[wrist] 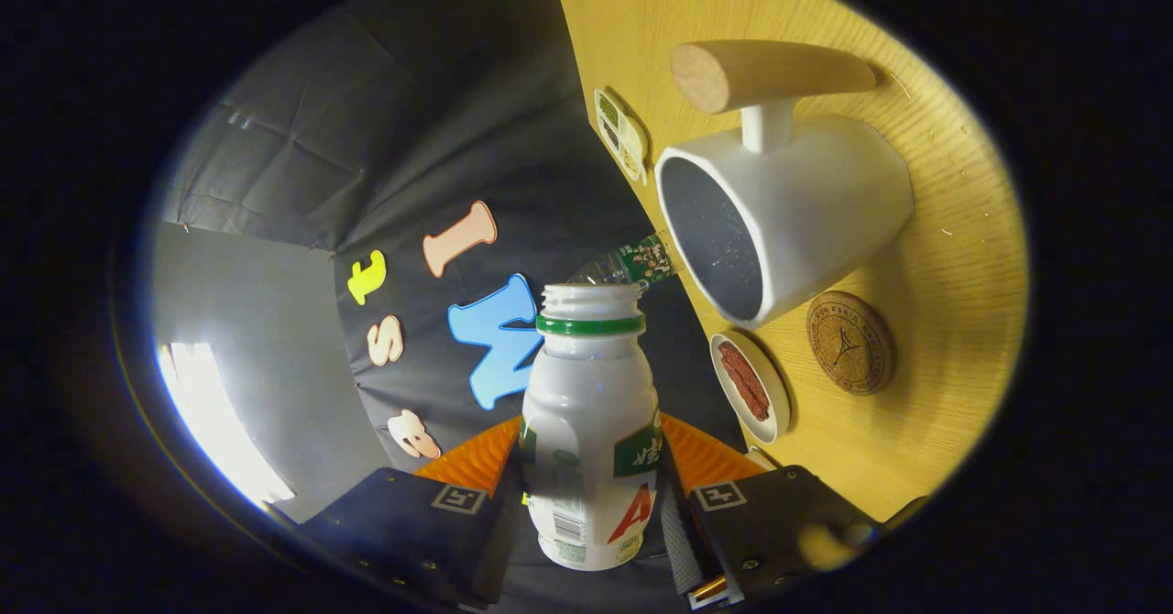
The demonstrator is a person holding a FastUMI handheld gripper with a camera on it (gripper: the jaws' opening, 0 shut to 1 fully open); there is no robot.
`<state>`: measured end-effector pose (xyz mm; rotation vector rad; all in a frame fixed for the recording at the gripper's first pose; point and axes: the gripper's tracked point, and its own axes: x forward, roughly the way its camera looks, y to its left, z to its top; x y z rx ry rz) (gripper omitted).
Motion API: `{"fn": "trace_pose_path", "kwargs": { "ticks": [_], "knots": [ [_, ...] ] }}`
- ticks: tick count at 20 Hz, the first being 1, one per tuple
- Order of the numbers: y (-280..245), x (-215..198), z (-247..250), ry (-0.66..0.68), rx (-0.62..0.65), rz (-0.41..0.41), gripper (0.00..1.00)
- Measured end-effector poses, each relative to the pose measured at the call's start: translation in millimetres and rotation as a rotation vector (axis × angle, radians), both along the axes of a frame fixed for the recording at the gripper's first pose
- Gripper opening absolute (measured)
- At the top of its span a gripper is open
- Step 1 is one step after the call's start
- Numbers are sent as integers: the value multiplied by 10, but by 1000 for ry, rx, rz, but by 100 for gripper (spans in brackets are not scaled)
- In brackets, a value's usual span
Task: Take the bottle from table, then pour the juice into the cup, finally place the bottle on the coaster
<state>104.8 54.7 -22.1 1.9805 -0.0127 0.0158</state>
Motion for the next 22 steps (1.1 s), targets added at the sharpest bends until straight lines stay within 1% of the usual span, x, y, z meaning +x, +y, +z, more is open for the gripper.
{"fn": "trace_pose_path", "kwargs": {
  "ticks": [22],
  "knots": [
    [-50,11,-70,19,10,3,67]
  ]
}}
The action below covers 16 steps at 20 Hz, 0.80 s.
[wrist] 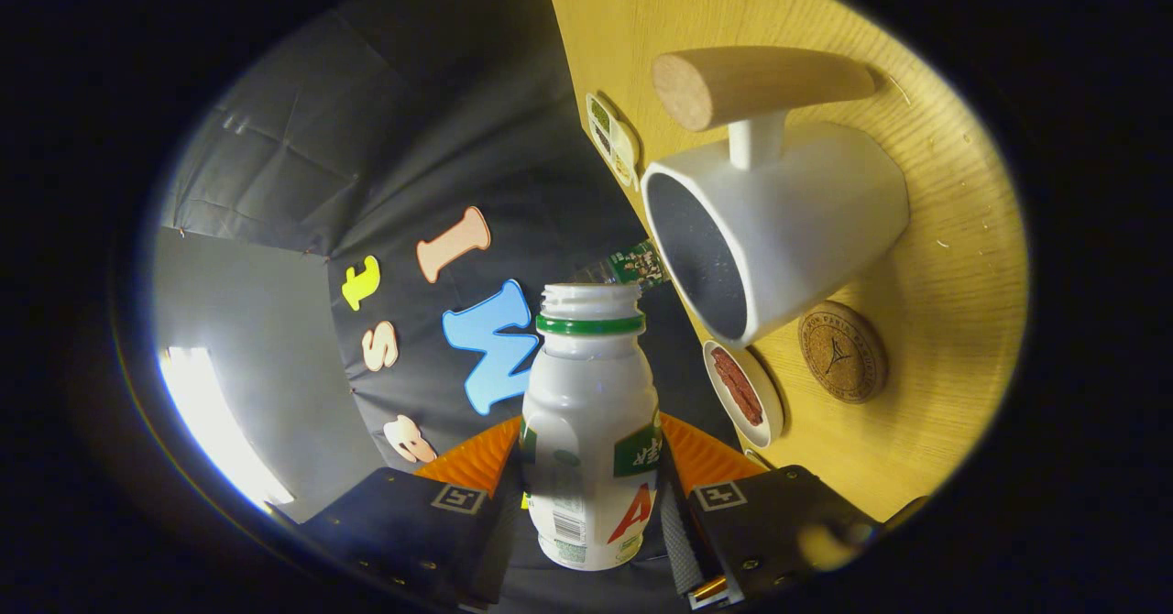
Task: Take the bottle from table, then pour the juice into the cup, finally place the bottle on the coaster
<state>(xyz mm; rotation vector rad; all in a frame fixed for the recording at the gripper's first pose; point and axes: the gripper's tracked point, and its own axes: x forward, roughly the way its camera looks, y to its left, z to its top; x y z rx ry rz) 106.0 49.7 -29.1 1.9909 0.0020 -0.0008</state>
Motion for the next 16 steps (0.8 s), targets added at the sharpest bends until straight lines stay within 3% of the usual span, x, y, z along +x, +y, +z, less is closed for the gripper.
{"fn": "trace_pose_path", "kwargs": {
  "ticks": [16],
  "knots": [
    [-13,15,-27,7,-2,-2,67]
  ]
}}
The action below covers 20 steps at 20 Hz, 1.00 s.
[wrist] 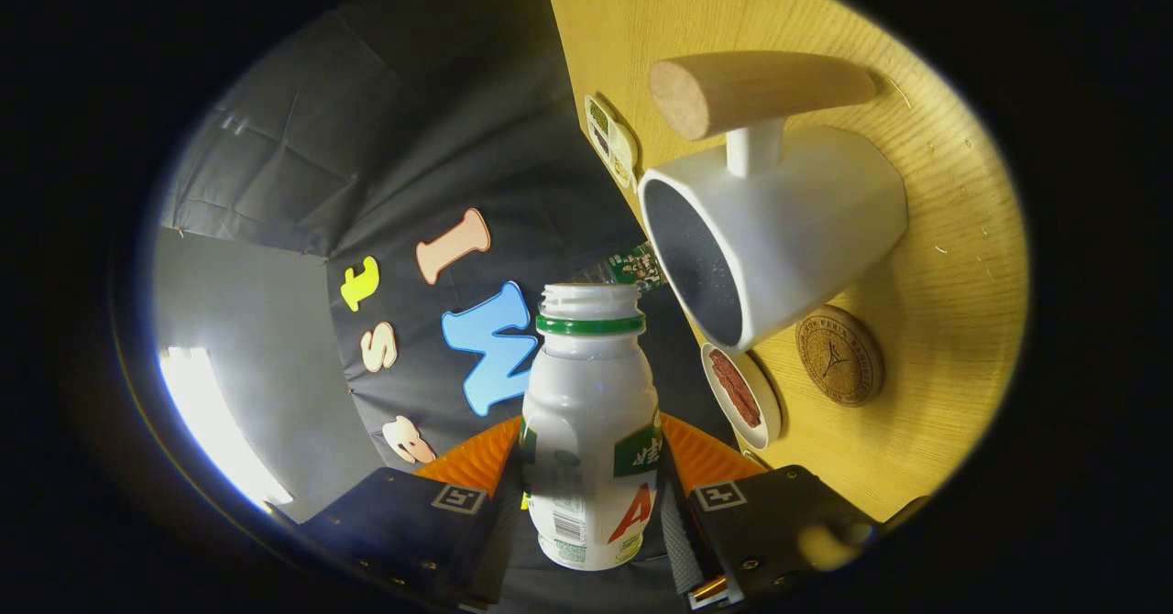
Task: Take the bottle from table, then pour the juice into the cup, finally place the bottle on the coaster
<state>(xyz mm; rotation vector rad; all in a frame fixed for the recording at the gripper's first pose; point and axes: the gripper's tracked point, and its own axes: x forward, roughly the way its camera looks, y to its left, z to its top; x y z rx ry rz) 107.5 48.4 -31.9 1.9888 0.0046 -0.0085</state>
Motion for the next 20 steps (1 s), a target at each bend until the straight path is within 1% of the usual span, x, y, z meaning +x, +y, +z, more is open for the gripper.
{"fn": "trace_pose_path", "kwargs": {
  "ticks": [5,9,12,16,20],
  "knots": [
    [11,-3,-35,5,-21,5,67],
    [87,25,-232,62,-168,27,67],
    [88,18,-241,66,-219,38,67],
    [88,39,-336,111,-409,54,67],
    [106,50,-379,130,-551,76,67]
  ]
}}
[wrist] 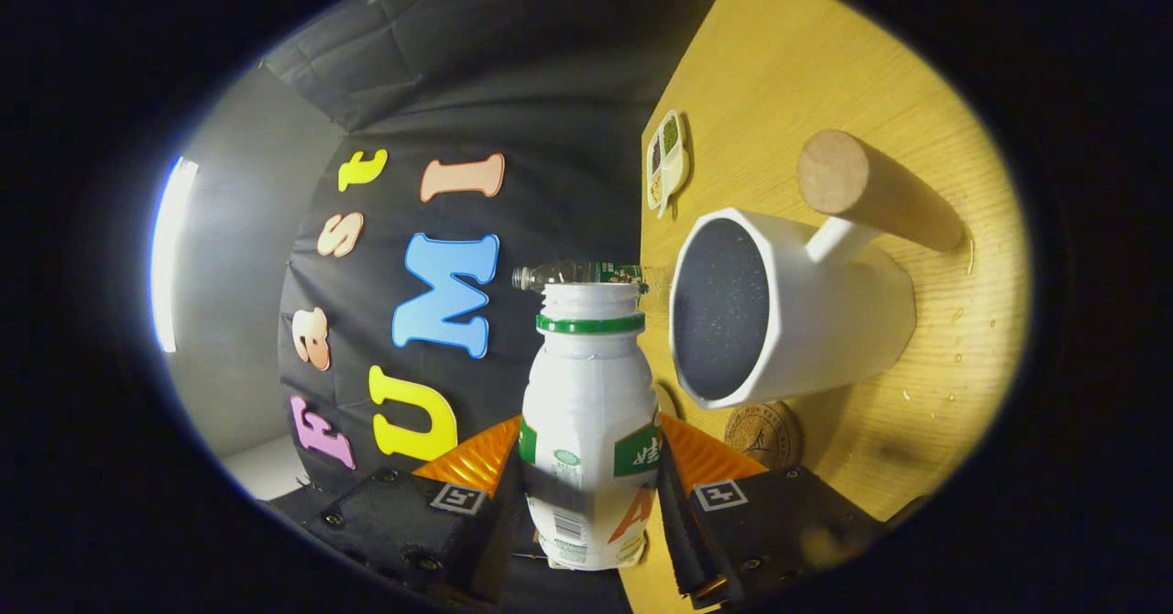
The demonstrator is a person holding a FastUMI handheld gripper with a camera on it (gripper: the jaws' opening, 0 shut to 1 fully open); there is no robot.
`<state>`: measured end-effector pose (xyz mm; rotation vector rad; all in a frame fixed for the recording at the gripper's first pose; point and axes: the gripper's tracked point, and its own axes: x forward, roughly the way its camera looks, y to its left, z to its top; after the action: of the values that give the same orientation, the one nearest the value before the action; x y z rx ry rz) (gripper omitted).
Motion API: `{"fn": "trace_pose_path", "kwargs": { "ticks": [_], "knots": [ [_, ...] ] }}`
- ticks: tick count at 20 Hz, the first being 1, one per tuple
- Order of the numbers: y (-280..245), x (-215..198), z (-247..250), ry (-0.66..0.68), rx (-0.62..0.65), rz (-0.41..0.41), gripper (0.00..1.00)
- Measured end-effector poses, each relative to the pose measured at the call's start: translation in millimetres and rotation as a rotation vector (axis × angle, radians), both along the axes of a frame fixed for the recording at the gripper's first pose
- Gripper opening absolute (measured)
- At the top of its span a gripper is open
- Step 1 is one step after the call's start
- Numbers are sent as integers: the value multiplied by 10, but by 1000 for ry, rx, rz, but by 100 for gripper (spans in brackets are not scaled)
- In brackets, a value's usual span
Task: Take the bottle from table, then pour the juice into the cup, finally place the bottle on the coaster
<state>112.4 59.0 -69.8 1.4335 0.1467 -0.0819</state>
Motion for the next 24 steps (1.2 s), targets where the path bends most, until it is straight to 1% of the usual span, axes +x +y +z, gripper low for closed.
{"fn": "trace_pose_path", "kwargs": {
  "ticks": [5,9,14,19,24],
  "knots": [
    [19,-27,-91,39,-248,46,67],
    [-13,-64,-44,46,-469,54,67],
    [75,-44,152,6,-769,77,68],
    [280,-21,251,-12,-933,118,68],
    [321,-4,291,-1,-1164,121,68]
  ]
}}
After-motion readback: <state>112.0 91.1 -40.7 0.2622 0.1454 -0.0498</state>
